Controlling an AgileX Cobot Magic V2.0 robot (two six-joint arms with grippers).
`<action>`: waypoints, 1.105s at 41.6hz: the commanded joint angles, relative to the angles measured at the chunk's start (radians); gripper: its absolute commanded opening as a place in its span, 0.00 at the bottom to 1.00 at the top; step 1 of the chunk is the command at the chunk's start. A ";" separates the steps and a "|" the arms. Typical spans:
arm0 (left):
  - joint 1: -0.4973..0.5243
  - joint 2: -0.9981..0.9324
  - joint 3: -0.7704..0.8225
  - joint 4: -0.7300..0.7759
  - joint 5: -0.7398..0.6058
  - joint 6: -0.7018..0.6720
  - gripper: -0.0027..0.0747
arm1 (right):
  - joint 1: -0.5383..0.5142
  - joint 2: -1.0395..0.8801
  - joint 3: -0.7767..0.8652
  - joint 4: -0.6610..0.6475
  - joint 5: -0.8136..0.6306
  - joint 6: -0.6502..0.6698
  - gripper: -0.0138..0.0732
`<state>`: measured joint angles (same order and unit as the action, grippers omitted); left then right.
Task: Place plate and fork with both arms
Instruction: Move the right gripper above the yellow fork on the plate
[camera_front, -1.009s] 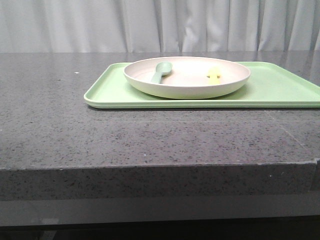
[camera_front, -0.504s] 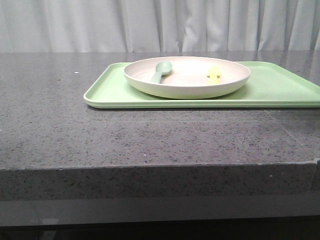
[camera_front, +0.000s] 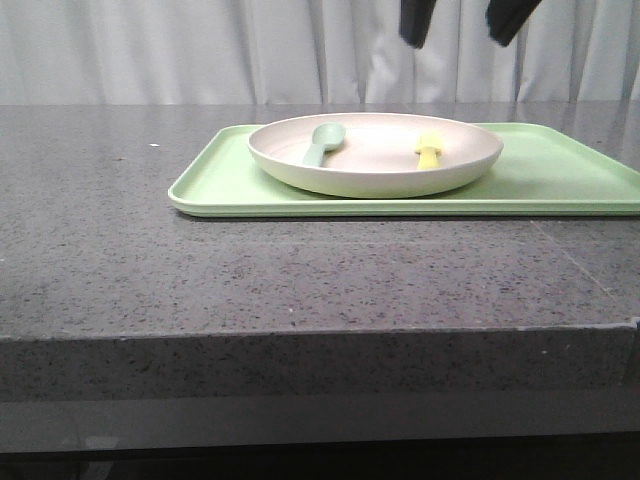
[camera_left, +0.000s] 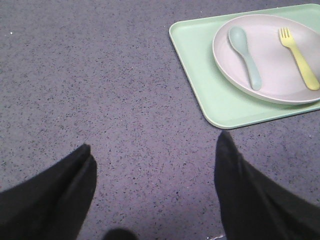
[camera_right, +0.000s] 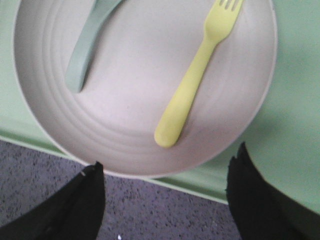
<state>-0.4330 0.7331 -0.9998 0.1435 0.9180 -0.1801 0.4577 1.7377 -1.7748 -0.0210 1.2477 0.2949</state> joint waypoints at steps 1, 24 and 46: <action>-0.007 0.000 -0.025 0.009 -0.062 0.001 0.67 | 0.001 0.018 -0.085 -0.019 0.081 0.035 0.77; -0.007 0.000 -0.025 0.011 -0.062 0.001 0.67 | -0.068 0.194 -0.196 -0.021 0.088 0.086 0.77; -0.007 0.000 0.006 0.011 -0.078 0.001 0.67 | -0.104 0.259 -0.196 0.001 0.073 0.086 0.77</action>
<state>-0.4330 0.7331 -0.9677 0.1462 0.9154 -0.1801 0.3595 2.0283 -1.9396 -0.0227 1.2477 0.3817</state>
